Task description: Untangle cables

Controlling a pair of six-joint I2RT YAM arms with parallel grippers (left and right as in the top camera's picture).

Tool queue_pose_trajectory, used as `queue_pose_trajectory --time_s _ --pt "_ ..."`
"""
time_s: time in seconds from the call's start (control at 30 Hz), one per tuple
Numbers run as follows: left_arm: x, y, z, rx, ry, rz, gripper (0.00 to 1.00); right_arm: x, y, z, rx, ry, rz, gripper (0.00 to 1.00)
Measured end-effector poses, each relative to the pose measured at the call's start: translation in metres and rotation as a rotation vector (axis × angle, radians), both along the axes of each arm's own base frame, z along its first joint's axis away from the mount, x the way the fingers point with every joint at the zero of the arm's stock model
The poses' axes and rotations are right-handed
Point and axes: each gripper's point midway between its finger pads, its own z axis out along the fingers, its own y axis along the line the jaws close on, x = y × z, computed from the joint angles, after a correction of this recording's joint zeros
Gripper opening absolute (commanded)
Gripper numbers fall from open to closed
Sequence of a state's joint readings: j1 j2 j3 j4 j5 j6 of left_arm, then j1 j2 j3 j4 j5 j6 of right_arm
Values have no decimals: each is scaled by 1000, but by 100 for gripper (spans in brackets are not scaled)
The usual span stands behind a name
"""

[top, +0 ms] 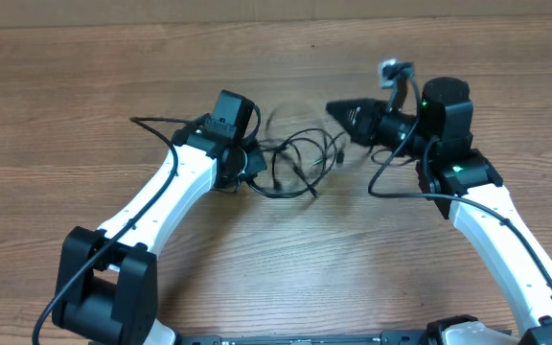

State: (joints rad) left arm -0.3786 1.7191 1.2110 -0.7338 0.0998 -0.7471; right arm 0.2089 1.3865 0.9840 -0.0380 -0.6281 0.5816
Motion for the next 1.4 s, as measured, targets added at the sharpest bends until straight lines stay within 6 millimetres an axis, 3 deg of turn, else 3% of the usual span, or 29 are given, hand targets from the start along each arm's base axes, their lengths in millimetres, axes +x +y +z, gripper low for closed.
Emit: queue_pose_trajectory --time_s 0.1,0.2,0.23,0.37,0.43,0.6,0.73,0.8,0.97,1.13,1.4 --pt "0 0 0 -4 5 16 4 14 -15 -4 16 56 -139 15" --pt "0 1 0 5 1 1 4 17 -32 -23 -39 132 -249 31" --pt "0 2 0 13 -4 -13 4 16 -36 -31 -60 163 -269 34" --pt "2 4 0 44 -30 -80 4 -2 -47 -64 -183 275 -277 65" --pt "4 4 0 56 -42 -112 4 -14 -43 -74 -237 292 -223 82" --pt "6 3 1 80 -73 -199 4 -36 -8 -85 -345 208 9 100" --pt "6 0 2 102 -106 -346 4 -38 21 -106 -483 54 202 100" --pt "5 -7 3 89 -125 -439 4 -32 30 -128 -550 -5 277 100" --pt "0 -17 5 85 -171 -656 4 -21 30 -174 -669 -53 370 100" --pt "10 -23 10 99 -251 -757 4 -25 32 -187 -703 -70 426 97" --pt "25 -30 18 84 -318 -718 4 -46 58 -197 -703 -84 536 88"
